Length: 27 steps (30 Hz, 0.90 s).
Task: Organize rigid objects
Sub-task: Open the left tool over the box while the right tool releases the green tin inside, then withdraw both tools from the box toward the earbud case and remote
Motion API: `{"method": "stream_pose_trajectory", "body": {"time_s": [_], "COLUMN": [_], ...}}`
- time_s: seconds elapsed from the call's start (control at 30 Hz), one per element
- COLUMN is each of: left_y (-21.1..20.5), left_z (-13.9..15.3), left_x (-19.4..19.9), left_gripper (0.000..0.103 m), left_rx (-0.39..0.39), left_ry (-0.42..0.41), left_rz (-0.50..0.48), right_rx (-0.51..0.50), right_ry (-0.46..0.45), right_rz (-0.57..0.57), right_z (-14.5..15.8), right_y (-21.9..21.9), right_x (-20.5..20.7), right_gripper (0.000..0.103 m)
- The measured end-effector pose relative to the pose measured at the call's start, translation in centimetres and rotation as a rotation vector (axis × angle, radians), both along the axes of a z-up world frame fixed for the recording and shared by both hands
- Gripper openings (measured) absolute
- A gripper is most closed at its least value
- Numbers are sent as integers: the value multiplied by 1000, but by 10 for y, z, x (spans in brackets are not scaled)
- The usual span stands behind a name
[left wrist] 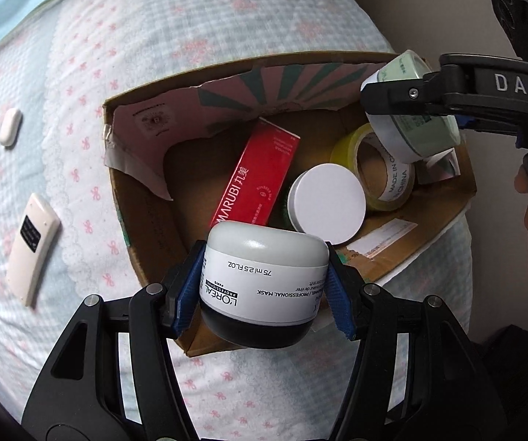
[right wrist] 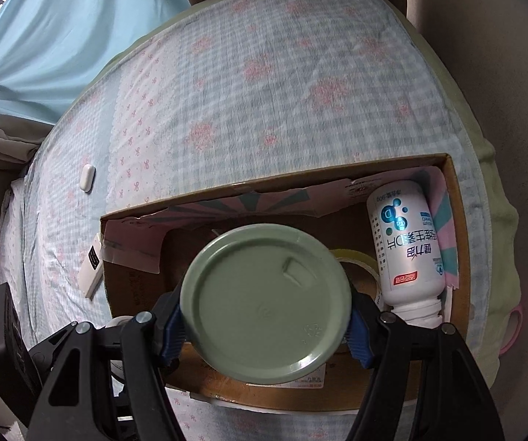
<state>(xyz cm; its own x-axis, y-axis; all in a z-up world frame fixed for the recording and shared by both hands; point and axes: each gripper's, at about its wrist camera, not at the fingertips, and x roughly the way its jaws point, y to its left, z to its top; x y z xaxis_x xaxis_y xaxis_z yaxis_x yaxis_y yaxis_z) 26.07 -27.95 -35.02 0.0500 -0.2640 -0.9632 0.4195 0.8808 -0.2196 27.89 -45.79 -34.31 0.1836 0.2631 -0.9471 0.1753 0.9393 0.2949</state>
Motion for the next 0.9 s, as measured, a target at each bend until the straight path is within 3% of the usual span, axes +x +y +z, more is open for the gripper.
{"method": "stream_pose_trajectory", "body": {"time_s": [0.1,0.13,0.17,0.2,0.23,0.27,0.47,0.9], "left_y": [-4,-5,-6,-6,-5,-4,11,42], "left_z": [-2,-1,1,5,10,15,37,78], "left_x": [0,-1,-2,-2,-3,-4,-7,-34], "left_gripper": [57,64,74,102,103,103,103,103], "left_rx": [27,38,41,41,34,22,22,18], "left_ry": [-17,-29,-44,-59,-76,-91,-125,-191], "left_rz": [-18,-23,-27,-30,-32,-35,-35,10], "right_rx": [9,12,15,19,28,38,33,-31], "right_ry": [25,31,39,42,27,-3,-114,-182], "right_rz": [-1,-2,-7,-22,-49,-80,-136,-98], "right_z": [-8,-11,-13,-14,-13,-9,18,60], "right_y": [1,2,2,2,1,-2,-10,6], "right_x": [6,8,9,10,10,10,0,-30], "right_gripper": [67,67,67,71,91,102,103,103]}}
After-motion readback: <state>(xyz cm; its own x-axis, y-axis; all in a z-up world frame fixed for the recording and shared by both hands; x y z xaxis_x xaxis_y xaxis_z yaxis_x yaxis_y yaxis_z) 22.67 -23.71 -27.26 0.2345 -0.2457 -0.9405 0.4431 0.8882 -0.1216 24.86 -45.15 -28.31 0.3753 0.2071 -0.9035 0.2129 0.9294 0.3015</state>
